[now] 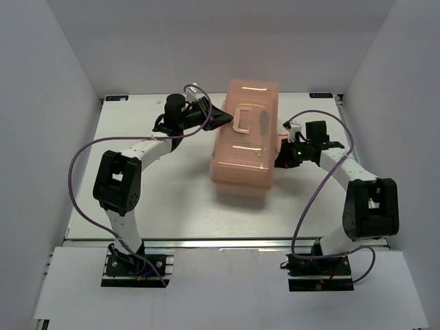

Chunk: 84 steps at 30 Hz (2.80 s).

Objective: Sort the tools into containers

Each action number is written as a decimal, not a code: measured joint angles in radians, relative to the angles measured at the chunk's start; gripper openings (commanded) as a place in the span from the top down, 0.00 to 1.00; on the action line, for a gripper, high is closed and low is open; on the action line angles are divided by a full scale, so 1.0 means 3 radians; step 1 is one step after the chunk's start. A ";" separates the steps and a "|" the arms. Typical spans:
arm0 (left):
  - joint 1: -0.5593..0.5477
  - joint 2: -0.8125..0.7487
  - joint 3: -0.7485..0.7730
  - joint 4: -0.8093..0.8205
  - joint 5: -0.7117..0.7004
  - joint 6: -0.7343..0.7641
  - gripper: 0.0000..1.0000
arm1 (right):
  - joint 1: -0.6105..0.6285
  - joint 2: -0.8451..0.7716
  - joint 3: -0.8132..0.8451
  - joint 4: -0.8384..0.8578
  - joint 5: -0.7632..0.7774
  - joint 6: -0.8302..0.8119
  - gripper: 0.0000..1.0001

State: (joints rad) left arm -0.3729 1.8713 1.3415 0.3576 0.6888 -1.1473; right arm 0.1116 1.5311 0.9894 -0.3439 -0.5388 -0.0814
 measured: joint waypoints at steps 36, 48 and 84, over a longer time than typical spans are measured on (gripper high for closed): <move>-0.0216 -0.0216 0.1082 -0.2653 -0.1273 0.2356 0.44 | -0.0562 0.1310 0.0376 0.1055 -0.0955 0.1036 1.00; -0.0239 -0.0209 0.1035 -0.2734 -0.1344 0.2427 0.44 | -0.0501 0.1396 0.0360 0.2012 -0.1484 0.2125 1.00; -0.0268 0.0072 0.1467 -0.2955 -0.1654 0.2714 0.46 | -0.0337 0.1849 -0.0191 0.4509 -0.2071 0.4452 1.00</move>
State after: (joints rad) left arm -0.4534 1.8931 1.7817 -0.5289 0.1925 -0.3332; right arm 0.0105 2.0857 0.9321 1.0088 -1.1603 1.2541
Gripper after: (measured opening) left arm 0.548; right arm 0.005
